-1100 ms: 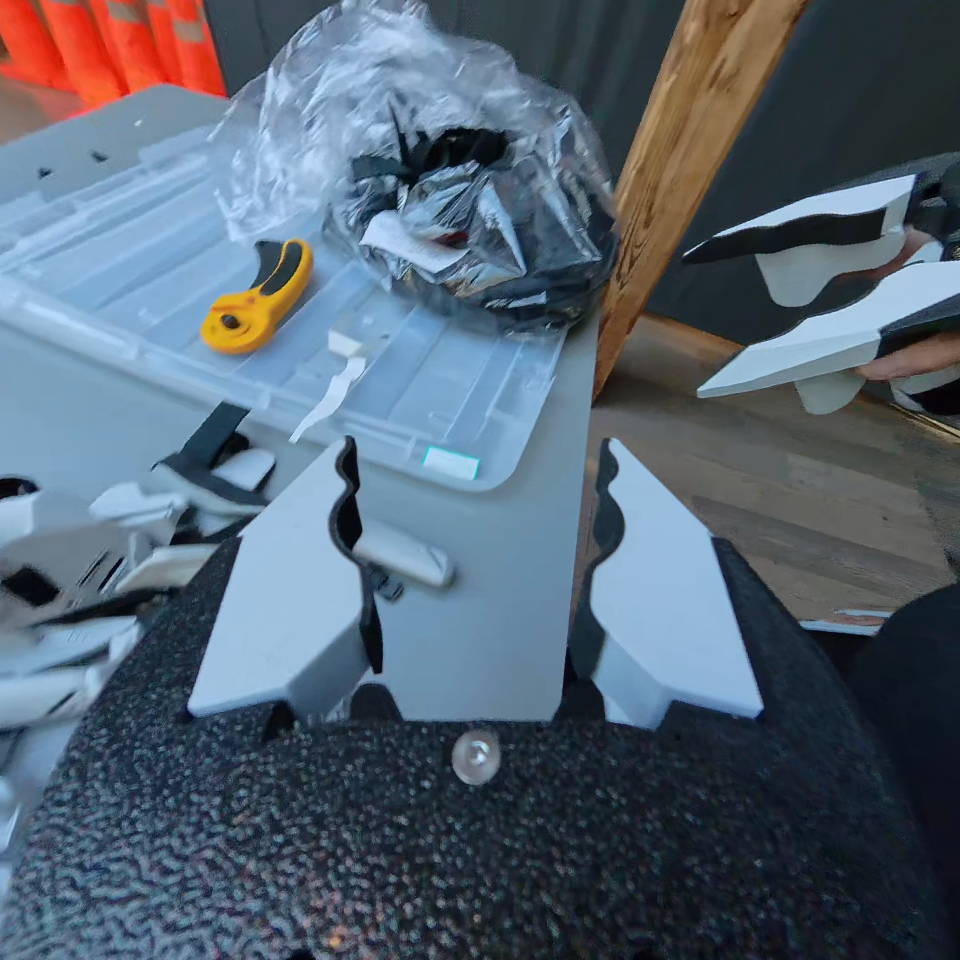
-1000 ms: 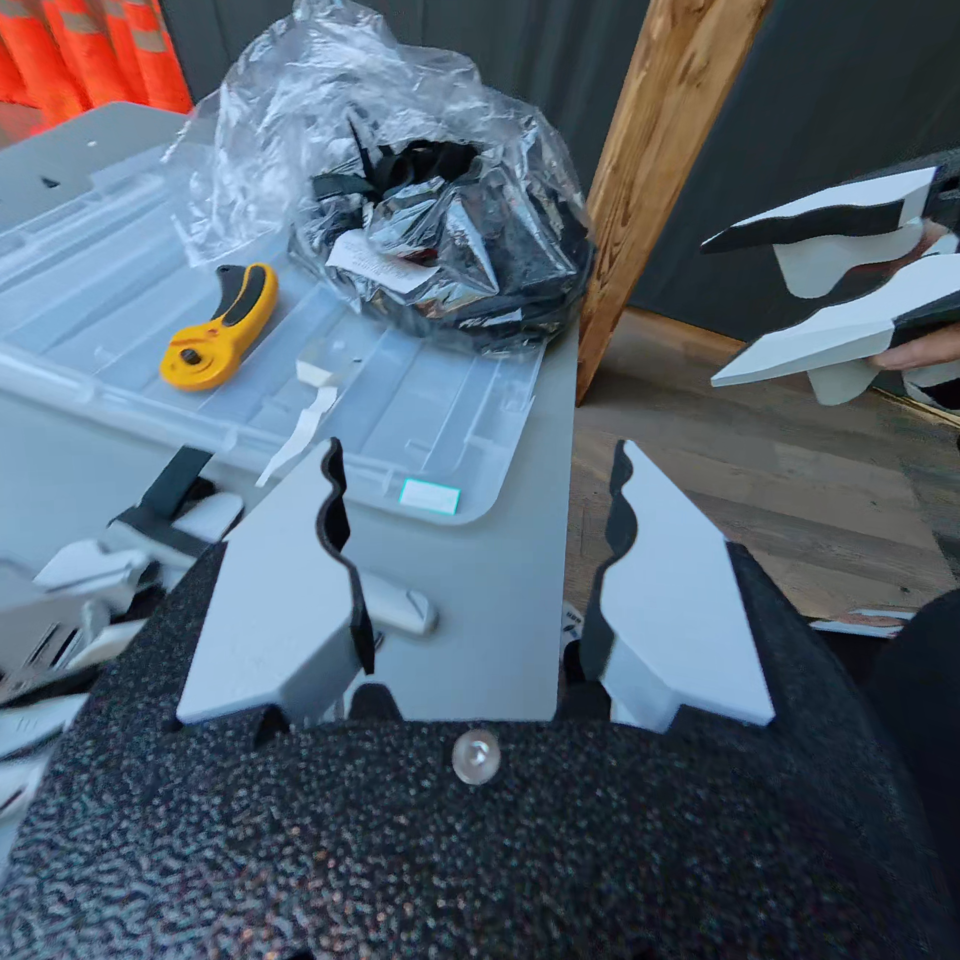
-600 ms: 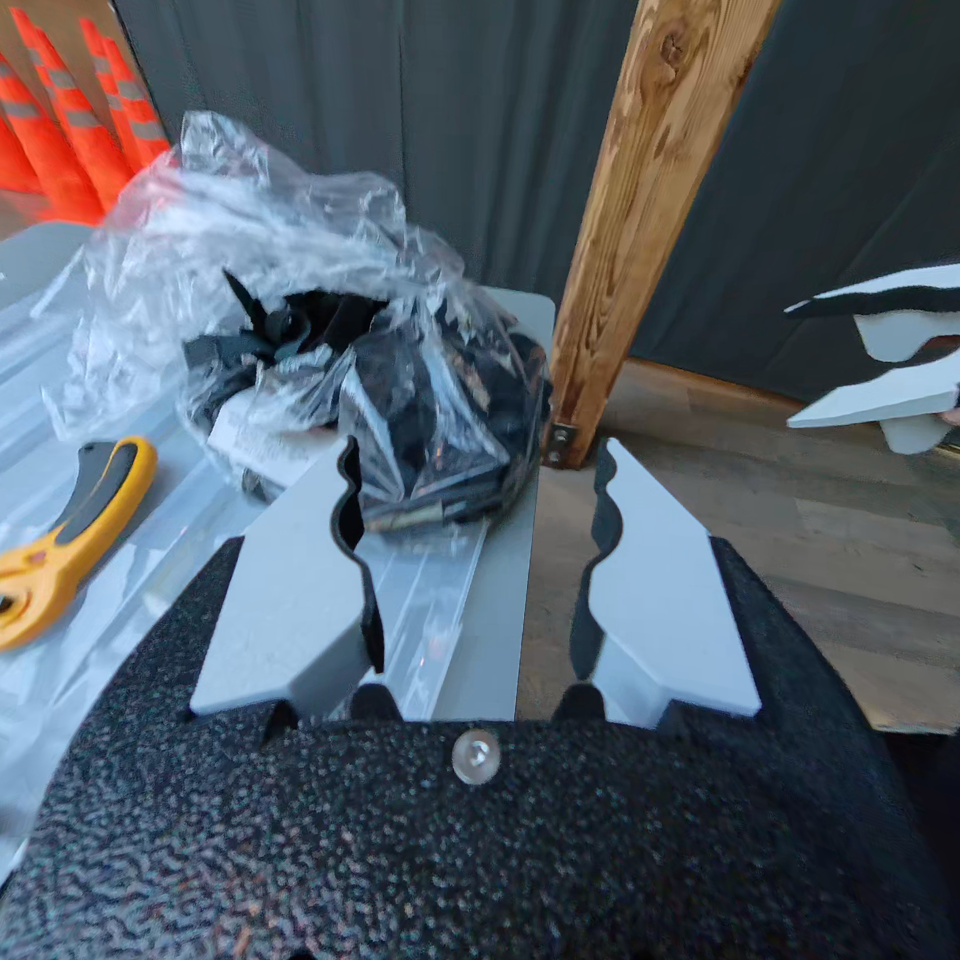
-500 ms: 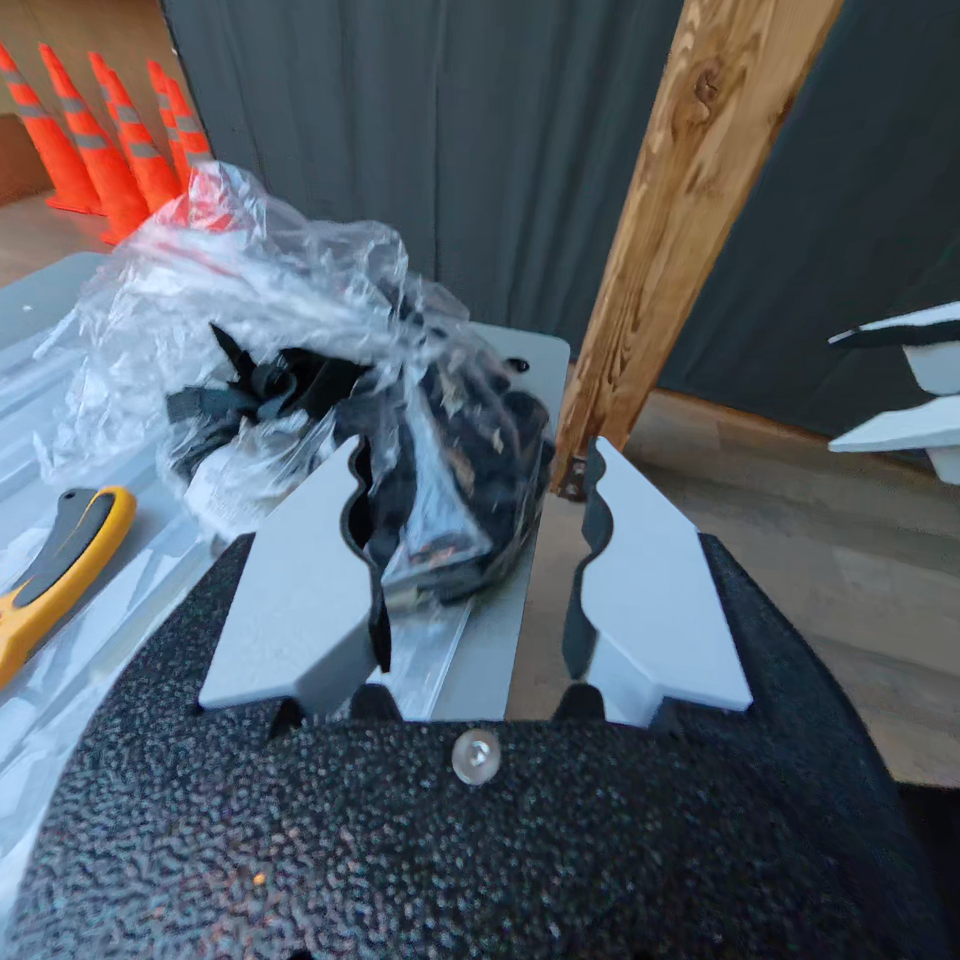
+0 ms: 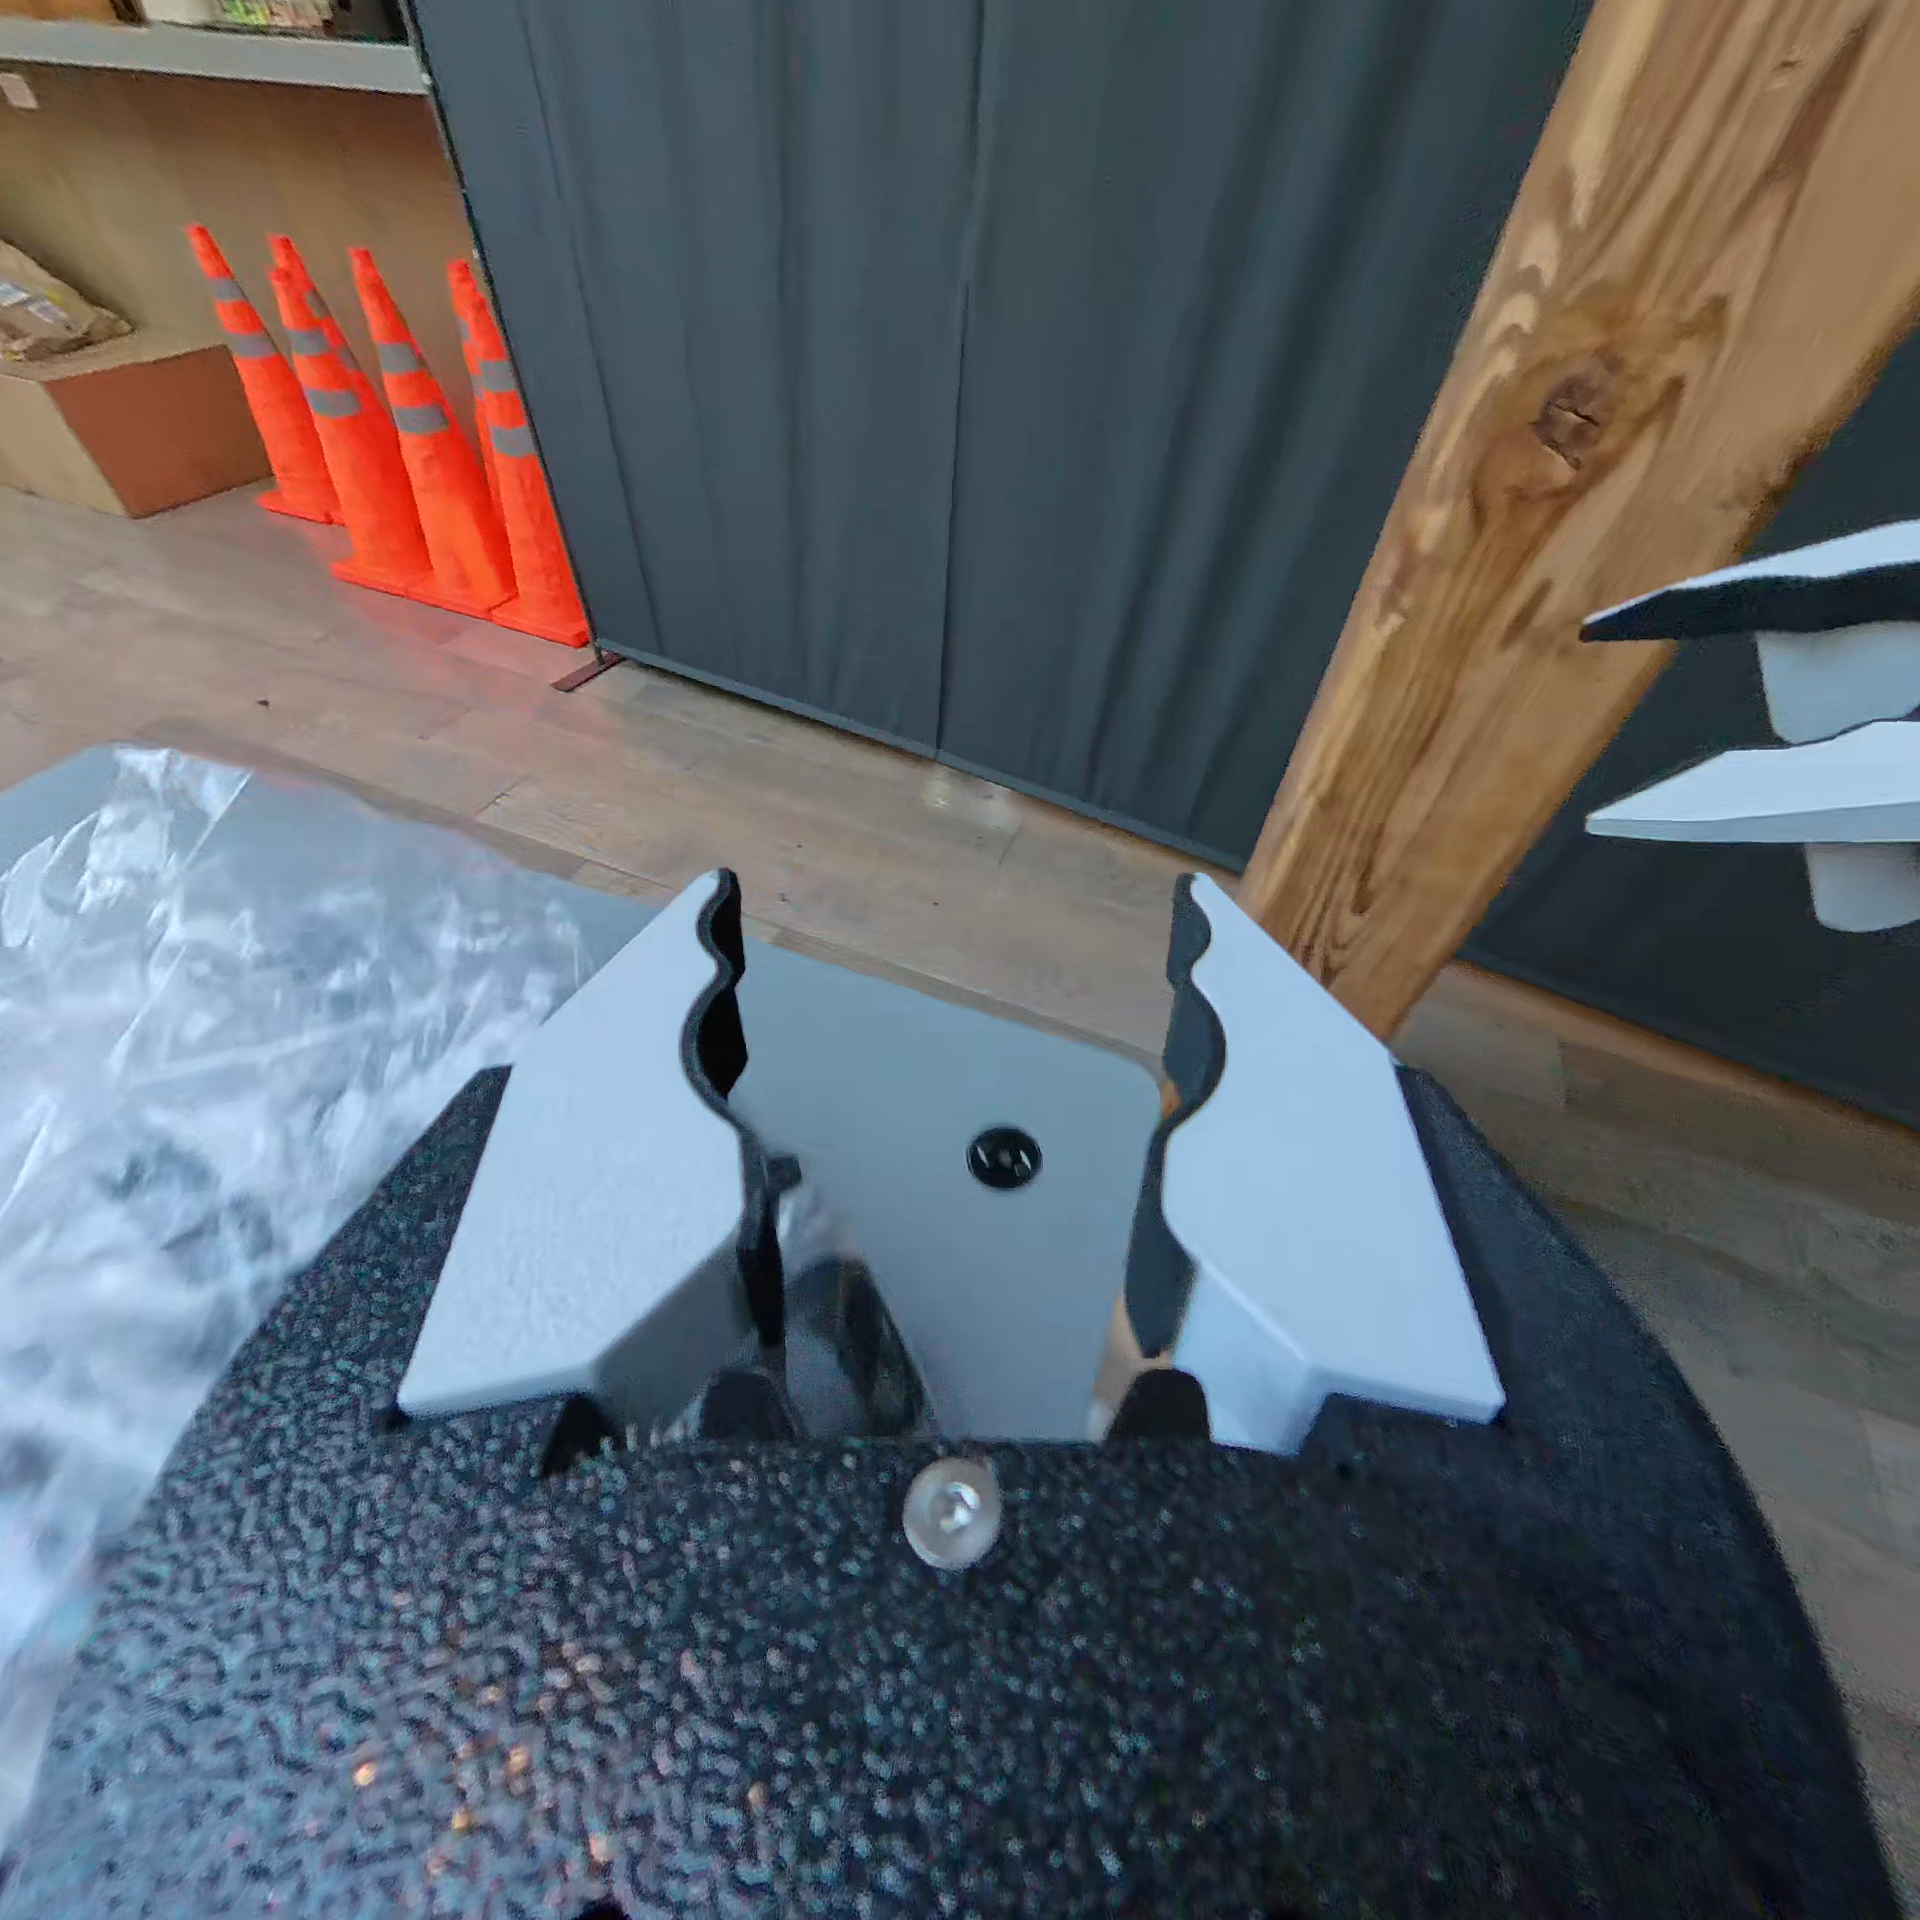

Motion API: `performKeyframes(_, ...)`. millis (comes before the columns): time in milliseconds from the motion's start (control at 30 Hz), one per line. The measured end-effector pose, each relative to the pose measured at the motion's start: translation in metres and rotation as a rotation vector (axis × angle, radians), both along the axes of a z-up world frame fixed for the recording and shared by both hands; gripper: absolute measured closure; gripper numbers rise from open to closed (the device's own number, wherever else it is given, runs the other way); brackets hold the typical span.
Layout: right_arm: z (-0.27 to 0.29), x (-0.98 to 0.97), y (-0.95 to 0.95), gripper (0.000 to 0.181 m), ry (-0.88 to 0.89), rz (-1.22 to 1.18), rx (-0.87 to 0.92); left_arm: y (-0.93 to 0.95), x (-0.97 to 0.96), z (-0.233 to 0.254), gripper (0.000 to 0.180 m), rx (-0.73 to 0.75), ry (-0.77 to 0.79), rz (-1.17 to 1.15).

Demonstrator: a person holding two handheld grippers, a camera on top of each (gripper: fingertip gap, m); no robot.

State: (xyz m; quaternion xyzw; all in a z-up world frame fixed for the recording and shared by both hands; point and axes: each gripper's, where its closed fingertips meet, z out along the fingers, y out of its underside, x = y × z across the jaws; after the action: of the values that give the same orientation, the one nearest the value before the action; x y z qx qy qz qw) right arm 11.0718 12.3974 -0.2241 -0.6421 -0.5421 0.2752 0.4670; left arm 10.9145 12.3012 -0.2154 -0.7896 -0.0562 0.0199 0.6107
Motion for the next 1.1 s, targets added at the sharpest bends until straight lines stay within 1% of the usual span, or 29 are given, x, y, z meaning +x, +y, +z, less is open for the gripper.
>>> performKeyframes(100,0.016,-0.047,0.052,0.110,-0.026,0.081,0.067,0.061,-0.026,0.002,0.097,0.008,0.036,0.070)
performKeyframes(133,0.022,-0.064,0.070,0.109,-0.032,0.112,0.080,0.083,-0.036,0.004,0.096,0.024,0.035,0.091)
performKeyframes(233,0.036,-0.108,0.130,0.098,-0.078,0.199,0.159,0.150,-0.069,0.009,0.094,0.090,-0.023,0.165)
performKeyframes(300,0.040,-0.134,0.179,0.086,-0.124,0.230,0.221,0.192,-0.094,0.007,0.092,0.096,-0.063,0.218)
performKeyframes(333,0.042,-0.149,0.203,0.084,-0.136,0.238,0.222,0.210,-0.107,0.006,0.090,0.085,-0.080,0.240)
performKeyframes(433,0.058,-0.202,0.260,0.078,-0.098,0.300,0.185,0.236,-0.143,0.011,0.083,0.066,-0.099,0.334)
performKeyframes(500,0.069,-0.242,0.292,0.077,-0.052,0.332,0.189,0.231,-0.163,0.014,0.087,0.073,-0.085,0.406)
performKeyframes(533,0.069,-0.261,0.307,0.073,-0.047,0.345,0.197,0.224,-0.172,0.013,0.088,0.057,-0.078,0.447)
performKeyframes(600,0.060,-0.295,0.341,0.062,-0.063,0.344,0.201,0.204,-0.190,0.008,0.091,-0.005,-0.083,0.550)
performKeyframes(667,0.044,-0.325,0.370,0.059,-0.059,0.321,0.143,0.184,-0.200,0.013,0.088,-0.023,-0.104,0.618)
performKeyframes(767,0.012,-0.365,0.387,0.060,-0.027,0.369,-0.018,0.164,-0.207,0.029,0.085,-0.006,-0.129,0.663)
performKeyframes(833,-0.013,-0.390,0.388,0.061,-0.060,0.417,-0.150,0.155,-0.211,0.026,0.088,-0.067,-0.107,0.676)
performKeyframes(900,-0.025,-0.418,0.392,0.061,-0.057,0.434,-0.244,0.147,-0.225,0.018,0.084,-0.132,-0.102,0.741)
performKeyframes(933,-0.030,-0.433,0.392,0.061,-0.051,0.451,-0.254,0.148,-0.232,0.017,0.084,-0.135,-0.118,0.762)
performKeyframes(1033,-0.049,-0.483,0.408,0.060,-0.073,0.529,-0.183,0.168,-0.265,0.011,0.081,-0.095,-0.179,0.811)
performKeyframes(1100,-0.062,-0.520,0.419,0.059,-0.090,0.565,-0.192,0.188,-0.293,0.007,0.079,-0.082,-0.179,0.852)
